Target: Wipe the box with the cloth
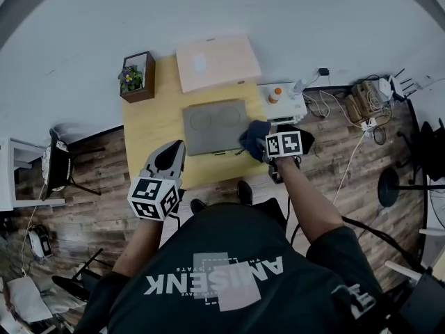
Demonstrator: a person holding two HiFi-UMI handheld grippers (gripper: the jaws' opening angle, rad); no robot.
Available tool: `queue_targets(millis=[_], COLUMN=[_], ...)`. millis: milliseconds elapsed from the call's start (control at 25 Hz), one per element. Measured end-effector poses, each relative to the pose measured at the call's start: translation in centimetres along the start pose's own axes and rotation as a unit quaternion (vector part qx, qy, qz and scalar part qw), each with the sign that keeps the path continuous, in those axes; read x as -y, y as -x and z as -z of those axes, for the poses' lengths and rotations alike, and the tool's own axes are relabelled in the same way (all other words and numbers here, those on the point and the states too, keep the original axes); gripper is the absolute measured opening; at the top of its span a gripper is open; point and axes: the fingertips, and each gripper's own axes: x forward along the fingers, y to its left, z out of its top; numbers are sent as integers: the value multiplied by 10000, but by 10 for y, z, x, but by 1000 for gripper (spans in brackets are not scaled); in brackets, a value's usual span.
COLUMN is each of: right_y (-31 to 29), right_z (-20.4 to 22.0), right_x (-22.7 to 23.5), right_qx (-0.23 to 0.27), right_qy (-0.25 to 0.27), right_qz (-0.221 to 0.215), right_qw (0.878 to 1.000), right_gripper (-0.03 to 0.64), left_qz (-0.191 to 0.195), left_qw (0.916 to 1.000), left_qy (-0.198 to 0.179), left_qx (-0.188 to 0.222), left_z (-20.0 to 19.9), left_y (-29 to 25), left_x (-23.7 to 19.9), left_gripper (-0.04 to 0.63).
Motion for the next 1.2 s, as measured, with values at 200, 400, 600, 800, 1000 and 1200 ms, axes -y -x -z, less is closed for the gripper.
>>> queue_targets(millis=[200,400,600,800,1000,1200], right_y=[27,69,126,178,217,249], right_z=[-10,-48,-96,-149,-189,-223], right_x=[4,-25,-67,-110,-138,-157], right_qx=[285,788,1516,2223,2864,3508], right_qy=[371,932,1578,2292,2672,2454], right_qz=[-112,-520,-835,-788,-529,-654], right_qw=[9988,9912,9722,9444,9186,9013], right_gripper=[84,84,84,84,84,84], left_qz=[26,104,106,-89,-353,-771], left_qw=[10000,9998,9988,9968,9923,9840], left_qy=[-18,-104,-211,70,-115,-662], left_qx=[28,121,426,794,1179,1460], left_z=[-5,-18,-43,-84,-130,-169], left_y=[-2,-4,3,15,34,49], left_x=[0,0,-8,-30,-40,-48], left_gripper=[2,2,2,2,2,2])
